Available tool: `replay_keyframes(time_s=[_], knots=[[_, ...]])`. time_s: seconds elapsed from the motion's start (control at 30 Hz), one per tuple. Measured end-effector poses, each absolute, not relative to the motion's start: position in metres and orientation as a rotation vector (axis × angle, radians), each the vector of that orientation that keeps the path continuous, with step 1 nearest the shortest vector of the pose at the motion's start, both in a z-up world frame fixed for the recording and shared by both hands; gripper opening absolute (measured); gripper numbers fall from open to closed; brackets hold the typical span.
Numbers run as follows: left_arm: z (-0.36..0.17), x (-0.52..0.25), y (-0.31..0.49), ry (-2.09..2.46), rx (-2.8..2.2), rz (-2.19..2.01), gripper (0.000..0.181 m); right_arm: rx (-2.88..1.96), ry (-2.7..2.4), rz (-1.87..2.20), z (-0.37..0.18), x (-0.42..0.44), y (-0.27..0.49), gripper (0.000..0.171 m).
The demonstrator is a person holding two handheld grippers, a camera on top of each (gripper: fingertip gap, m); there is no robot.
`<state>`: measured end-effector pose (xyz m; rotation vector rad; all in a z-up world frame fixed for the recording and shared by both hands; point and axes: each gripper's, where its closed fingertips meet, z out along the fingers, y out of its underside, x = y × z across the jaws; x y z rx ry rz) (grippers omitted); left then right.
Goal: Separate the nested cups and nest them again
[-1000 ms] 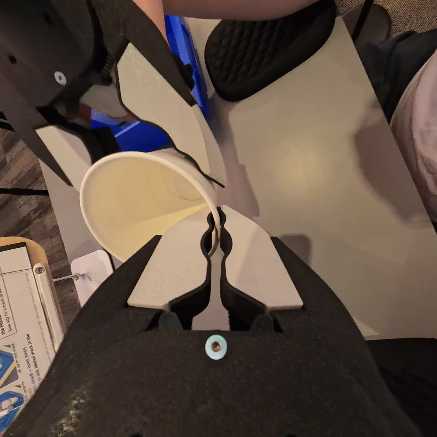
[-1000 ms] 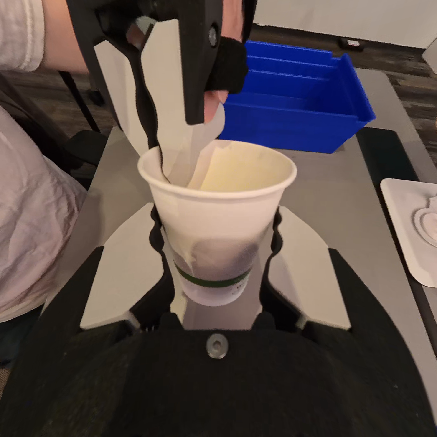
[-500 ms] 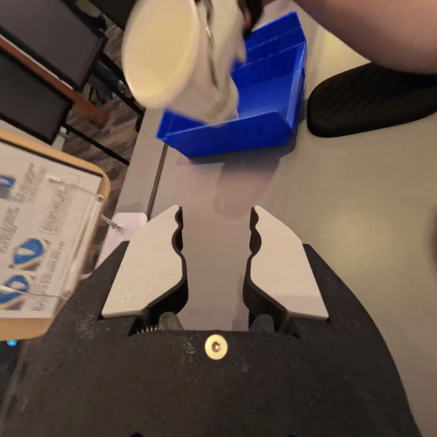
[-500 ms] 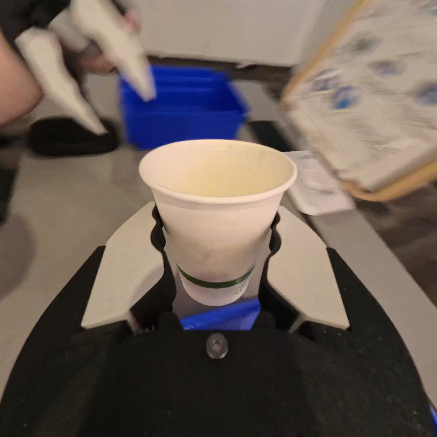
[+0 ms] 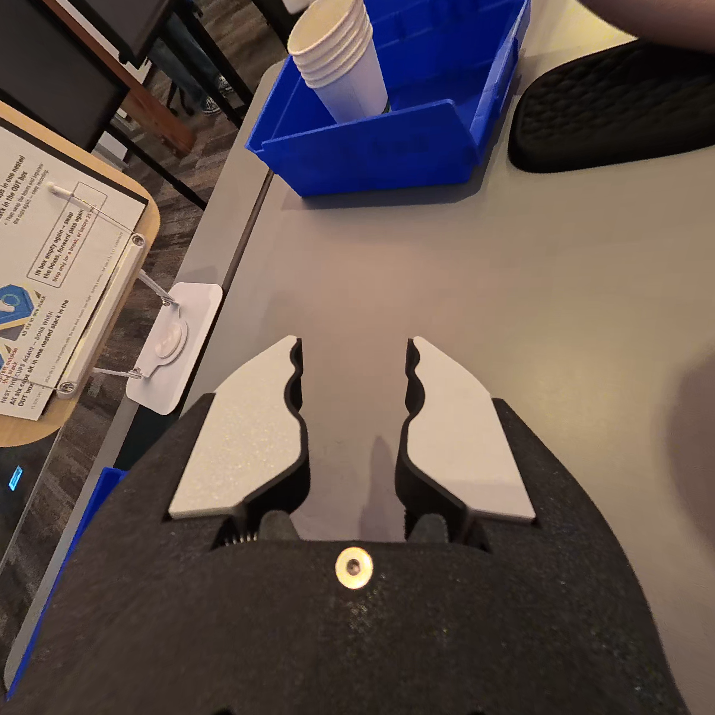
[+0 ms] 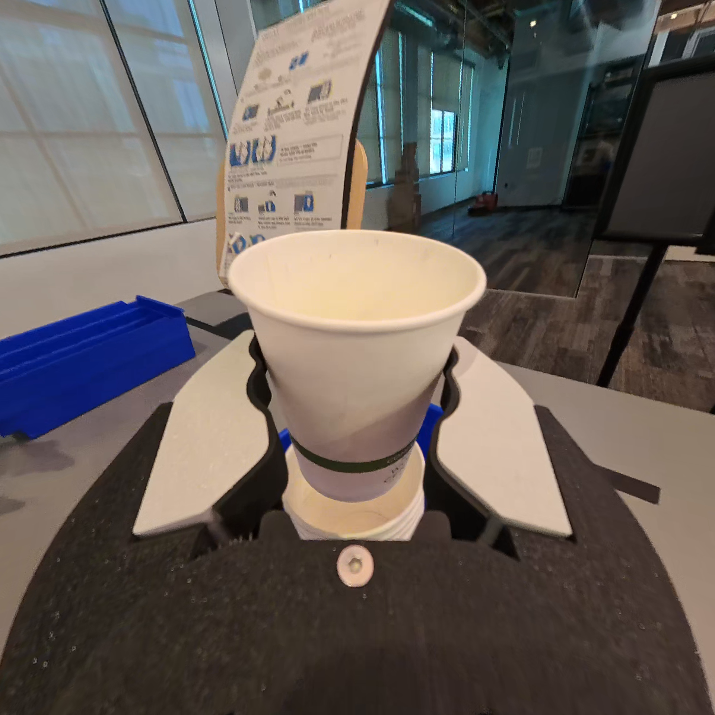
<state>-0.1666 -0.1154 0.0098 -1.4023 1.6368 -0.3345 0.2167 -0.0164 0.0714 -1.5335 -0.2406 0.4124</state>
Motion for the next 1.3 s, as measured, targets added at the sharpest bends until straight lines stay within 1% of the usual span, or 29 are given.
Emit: replay_keyframes(time_s=[0.27, 0.47, 0.6, 0.8, 0.83, 1.1, 1.3], knots=[[0.011, -0.168, -0.113, 1.586, -1.42, -0.395, 0.048, -1.681, -0.315, 0.412, 0.032, 0.207, -0.005, 0.087], [0.004, -0.168, -0.113, 1.608, -1.429, -0.384, 0.047, -1.804, -0.409, 0.461, 0.019, 0.195, -0.015, 0.088], [0.002, -0.164, -0.114, 1.616, -1.424, -0.393, 0.047, -1.928, -0.44, 0.369, 0.005, 0.202, -0.021, 0.089], [0.0, -0.16, -0.115, 1.631, -1.422, -0.399, 0.047, -1.978, -0.44, 0.315, 0.003, 0.205, -0.023, 0.092], [-0.001, -0.16, -0.115, 1.634, -1.424, -0.398, 0.047, -1.995, -0.443, 0.303, 0.001, 0.206, -0.023, 0.088], [-0.004, -0.162, -0.114, 1.637, -1.433, -0.395, 0.046, -2.136, -0.514, 0.197, -0.014, 0.209, -0.035, 0.089], [-0.003, -0.174, -0.106, 1.598, -1.459, -0.345, 0.046, -2.232, -0.552, 0.086, -0.013, 0.221, -0.06, 0.09]])
